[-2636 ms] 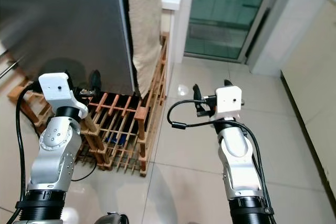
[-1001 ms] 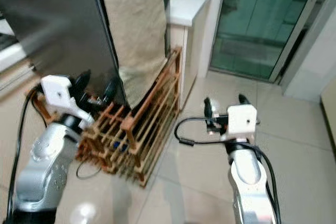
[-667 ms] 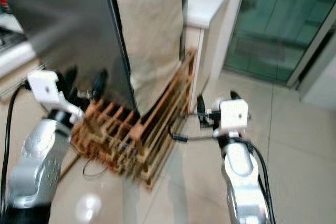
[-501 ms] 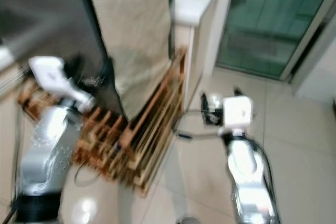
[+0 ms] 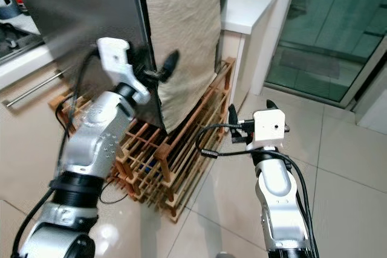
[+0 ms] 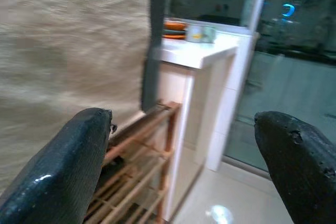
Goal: Restocking fridge
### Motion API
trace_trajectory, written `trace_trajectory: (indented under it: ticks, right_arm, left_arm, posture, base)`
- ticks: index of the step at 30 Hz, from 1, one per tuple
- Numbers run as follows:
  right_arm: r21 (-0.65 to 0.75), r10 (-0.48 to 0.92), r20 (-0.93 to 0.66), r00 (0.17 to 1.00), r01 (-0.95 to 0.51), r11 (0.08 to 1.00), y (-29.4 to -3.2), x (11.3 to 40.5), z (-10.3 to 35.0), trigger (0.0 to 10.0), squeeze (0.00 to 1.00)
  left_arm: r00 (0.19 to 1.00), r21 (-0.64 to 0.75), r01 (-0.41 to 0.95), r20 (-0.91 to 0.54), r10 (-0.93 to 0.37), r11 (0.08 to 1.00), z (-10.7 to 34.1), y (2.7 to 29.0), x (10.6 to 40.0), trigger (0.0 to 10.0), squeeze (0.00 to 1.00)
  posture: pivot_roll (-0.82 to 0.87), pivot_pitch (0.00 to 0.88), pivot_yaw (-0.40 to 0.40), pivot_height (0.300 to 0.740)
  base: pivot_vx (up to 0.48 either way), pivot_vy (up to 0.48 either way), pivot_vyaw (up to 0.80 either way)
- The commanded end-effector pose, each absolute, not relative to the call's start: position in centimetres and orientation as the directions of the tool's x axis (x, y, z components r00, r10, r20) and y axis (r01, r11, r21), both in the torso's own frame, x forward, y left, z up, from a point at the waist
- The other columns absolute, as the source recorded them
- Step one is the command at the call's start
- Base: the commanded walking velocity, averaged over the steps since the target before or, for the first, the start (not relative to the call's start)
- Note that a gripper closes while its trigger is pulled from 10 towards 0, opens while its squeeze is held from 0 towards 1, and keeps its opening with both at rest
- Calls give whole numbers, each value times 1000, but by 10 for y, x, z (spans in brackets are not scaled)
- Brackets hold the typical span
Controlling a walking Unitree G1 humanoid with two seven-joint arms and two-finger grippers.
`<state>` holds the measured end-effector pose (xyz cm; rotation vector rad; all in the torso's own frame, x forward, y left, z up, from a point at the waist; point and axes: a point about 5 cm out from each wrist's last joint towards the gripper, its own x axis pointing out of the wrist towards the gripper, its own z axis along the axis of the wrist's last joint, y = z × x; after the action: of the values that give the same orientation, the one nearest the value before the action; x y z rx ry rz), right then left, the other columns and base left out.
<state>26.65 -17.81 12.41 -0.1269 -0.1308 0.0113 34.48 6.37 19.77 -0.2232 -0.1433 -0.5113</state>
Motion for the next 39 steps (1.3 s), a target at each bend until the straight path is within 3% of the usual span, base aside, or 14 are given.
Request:
trace_trajectory:
  ticks: [1,8,14,23,39]
  right_arm:
    - [-124,18,146,989,0,992,-179,264,128,10000,0]
    - [-123,27,134,991,-11,992,-177,259,125,10000,0]
    - [-121,13,127,992,2,993,-181,256,123,10000,0]
    - [-120,35,114,993,-21,993,-176,258,120,10000,0]
    - [-123,41,113,993,-27,992,-176,260,120,10000,0]
  left_arm:
    - [892,-169,441,191,-409,882,201,70,354,10000,0]
    - [912,-209,392,214,-349,896,207,77,359,10000,0]
    - [879,-172,459,234,-416,872,203,97,335,10000,0]
    - [908,-187,400,213,-361,897,197,105,331,10000,0]
    - [892,-226,439,225,-392,869,206,73,345,10000,0]
  posture:
    - [-154,0,81,740]
    - [-169,0,93,740]
    - [-163,0,94,740]
    - [-139,0,79,740]
    - [-157,0,78,740]
  base:
    - [0,0,0]
    - [0,0,0]
    - [0,0,0]
    - [0,0,0]
    - [0,0,0]
